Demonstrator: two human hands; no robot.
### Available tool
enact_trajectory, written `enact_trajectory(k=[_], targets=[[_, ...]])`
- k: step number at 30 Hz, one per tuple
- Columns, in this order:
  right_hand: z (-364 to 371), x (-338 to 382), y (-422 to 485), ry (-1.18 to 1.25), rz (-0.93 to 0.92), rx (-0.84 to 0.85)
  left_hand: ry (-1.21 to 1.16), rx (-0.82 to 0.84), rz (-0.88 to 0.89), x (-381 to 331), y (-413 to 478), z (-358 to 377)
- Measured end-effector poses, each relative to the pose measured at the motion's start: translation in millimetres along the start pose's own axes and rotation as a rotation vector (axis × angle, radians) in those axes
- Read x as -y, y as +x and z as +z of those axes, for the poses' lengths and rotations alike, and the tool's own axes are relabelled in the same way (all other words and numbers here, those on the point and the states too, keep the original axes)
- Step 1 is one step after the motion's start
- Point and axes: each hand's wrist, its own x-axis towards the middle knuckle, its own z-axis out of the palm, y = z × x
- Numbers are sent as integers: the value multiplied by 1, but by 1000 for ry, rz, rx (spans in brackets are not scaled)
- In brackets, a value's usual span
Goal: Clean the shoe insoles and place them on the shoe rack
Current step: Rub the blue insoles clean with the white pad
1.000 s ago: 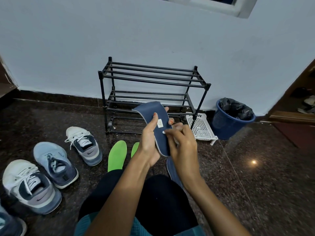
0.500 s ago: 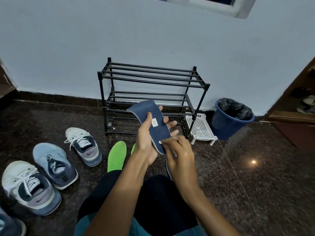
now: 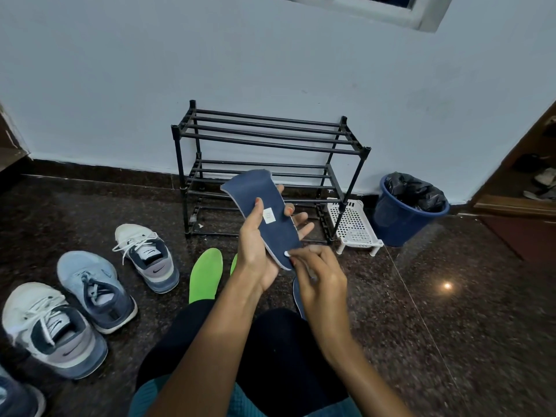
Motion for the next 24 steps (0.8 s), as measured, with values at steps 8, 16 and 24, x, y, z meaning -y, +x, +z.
enact_trajectory(k=[8,16,24], targets=[[1,20,-13,111,6,39,-78,37,11,-1,2,-4],[-3,8,12,-75,-26,-17,-25,41,-50,4,-1,1],[2,26,-8,88,-12,47,32,47,-32,2,1,-1]])
